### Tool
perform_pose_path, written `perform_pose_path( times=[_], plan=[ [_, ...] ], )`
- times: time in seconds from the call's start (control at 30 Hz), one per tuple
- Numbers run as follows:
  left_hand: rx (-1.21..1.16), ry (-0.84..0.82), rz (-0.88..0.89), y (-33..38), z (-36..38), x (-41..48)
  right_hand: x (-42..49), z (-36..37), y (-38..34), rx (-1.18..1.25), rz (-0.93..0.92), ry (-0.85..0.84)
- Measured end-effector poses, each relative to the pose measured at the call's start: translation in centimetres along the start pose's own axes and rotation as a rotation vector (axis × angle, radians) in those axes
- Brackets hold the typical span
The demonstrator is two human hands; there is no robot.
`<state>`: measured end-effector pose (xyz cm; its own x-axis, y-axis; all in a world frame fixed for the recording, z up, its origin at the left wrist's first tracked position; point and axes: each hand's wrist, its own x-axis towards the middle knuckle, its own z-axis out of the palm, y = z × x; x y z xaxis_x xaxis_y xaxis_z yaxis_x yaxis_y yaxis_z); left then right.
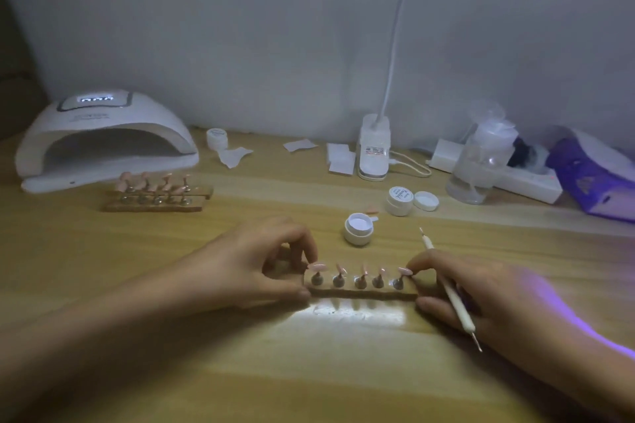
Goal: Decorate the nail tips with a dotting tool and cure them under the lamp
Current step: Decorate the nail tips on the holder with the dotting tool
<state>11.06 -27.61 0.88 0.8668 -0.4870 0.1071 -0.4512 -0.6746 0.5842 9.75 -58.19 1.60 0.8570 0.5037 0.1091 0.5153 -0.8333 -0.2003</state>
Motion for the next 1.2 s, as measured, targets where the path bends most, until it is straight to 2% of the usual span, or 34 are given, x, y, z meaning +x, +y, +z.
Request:
perform_pose_path(
  times=[0.1, 0.3, 0.43, 0.53, 0.63, 0.73, 0.8, 0.83, 0.97, 1.03, 1.2],
  plan=[
    [-0.15, -0.004, -0.025, 0.2, 0.5, 0.1, 0.2, -0.3, 0.3, 0.1, -0.014, -0.04],
    [-0.292, -0.02, -0.028, 0.0, 0.9, 0.1, 0.3, 0.2, 1.3, 0.154, -0.067, -0.022],
    [-0.231, 0.019, 0.075, 0.0, 0.9, 0.2, 1.7, -0.5, 2.8, 0.286, -0.15, -0.096],
    [-0.231, 0.031, 0.123, -0.2, 1.1, 0.3, 3.2, -1.1, 3.2, 0.647, -0.135, 0.059],
    [-0.196, 0.044, 0.164, -0.3, 1.1, 0.4, 4.7, -0.4, 2.1, 0.981, -0.008, 0.28],
    [0.002, 0.126, 0.283, 0.2, 1.2, 0.1, 6.2, 1.0, 0.5, 1.186, 0.118, 0.293],
    [0.118, 0.204, 0.306, 0.6, 1.3, -0.3, 7.1, 1.7, -0.3, 1.234, 0.147, 0.29],
    [0.096, 0.239, 0.285, 0.8, 1.3, -0.4, 7.5, 1.9, -0.5, 1.241, 0.151, 0.303],
    [-0.3, 0.376, 0.064, 1.2, 0.9, 0.9, 8.5, 2.4, -1.0, 1.235, 0.122, 0.377],
    [-0.477, 0.382, -0.011, 1.3, 1.0, 2.4, 8.7, 2.7, -1.0, 1.25, 0.134, 0.378],
    [-0.452, 0.334, 0.012, 1.0, 2.3, 4.3, 8.8, 3.2, -0.8, 1.198, 0.092, 0.329]
  ],
)
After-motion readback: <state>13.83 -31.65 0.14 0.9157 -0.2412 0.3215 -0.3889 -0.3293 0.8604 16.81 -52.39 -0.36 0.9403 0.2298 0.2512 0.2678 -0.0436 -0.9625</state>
